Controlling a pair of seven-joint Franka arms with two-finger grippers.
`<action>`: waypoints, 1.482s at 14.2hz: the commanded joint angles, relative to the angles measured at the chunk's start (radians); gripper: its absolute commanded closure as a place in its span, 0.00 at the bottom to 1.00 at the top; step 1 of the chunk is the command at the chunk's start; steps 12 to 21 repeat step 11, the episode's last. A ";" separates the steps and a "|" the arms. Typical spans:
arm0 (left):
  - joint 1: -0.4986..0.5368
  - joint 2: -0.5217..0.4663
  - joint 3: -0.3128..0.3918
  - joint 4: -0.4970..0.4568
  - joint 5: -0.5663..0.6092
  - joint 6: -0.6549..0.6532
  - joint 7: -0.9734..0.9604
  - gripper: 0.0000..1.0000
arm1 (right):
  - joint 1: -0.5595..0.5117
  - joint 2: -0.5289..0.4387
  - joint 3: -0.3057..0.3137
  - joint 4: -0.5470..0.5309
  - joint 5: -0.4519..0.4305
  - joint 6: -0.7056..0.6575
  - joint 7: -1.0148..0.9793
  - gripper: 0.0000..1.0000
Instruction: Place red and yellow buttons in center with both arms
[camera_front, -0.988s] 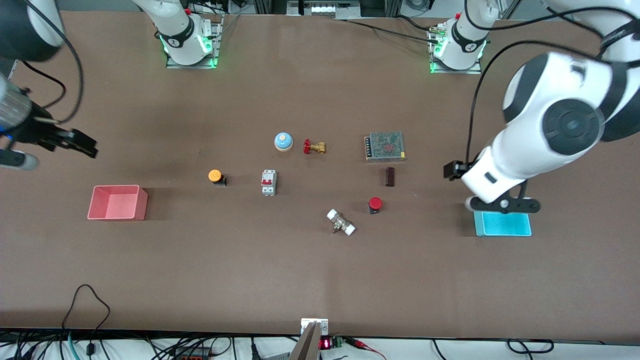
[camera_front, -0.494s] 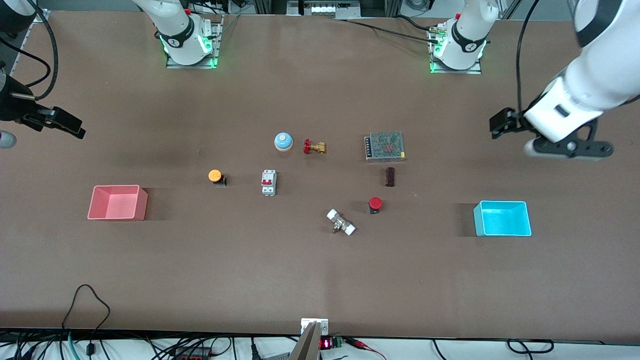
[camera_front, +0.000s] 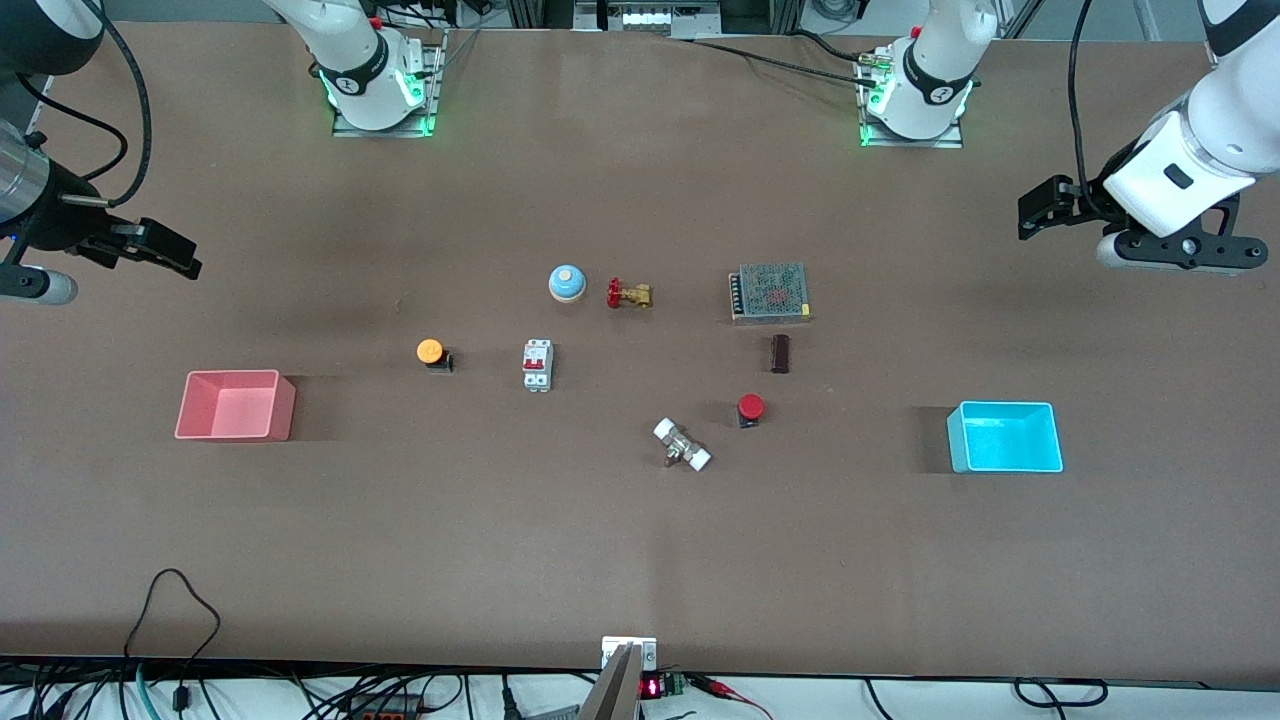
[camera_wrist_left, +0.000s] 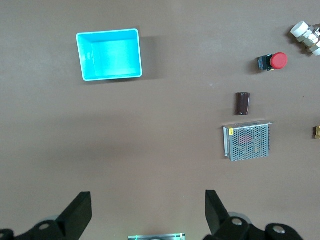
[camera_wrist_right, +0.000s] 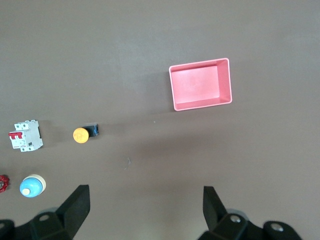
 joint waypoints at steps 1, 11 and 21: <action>0.005 -0.002 -0.004 0.006 -0.001 0.017 0.032 0.00 | 0.005 0.028 -0.016 0.049 0.019 -0.038 -0.009 0.00; 0.007 0.004 -0.005 0.011 0.001 0.040 0.032 0.00 | 0.005 0.039 -0.013 0.049 0.053 -0.032 -0.005 0.00; 0.007 0.004 -0.005 0.011 0.001 0.040 0.032 0.00 | 0.005 0.039 -0.013 0.049 0.053 -0.032 -0.005 0.00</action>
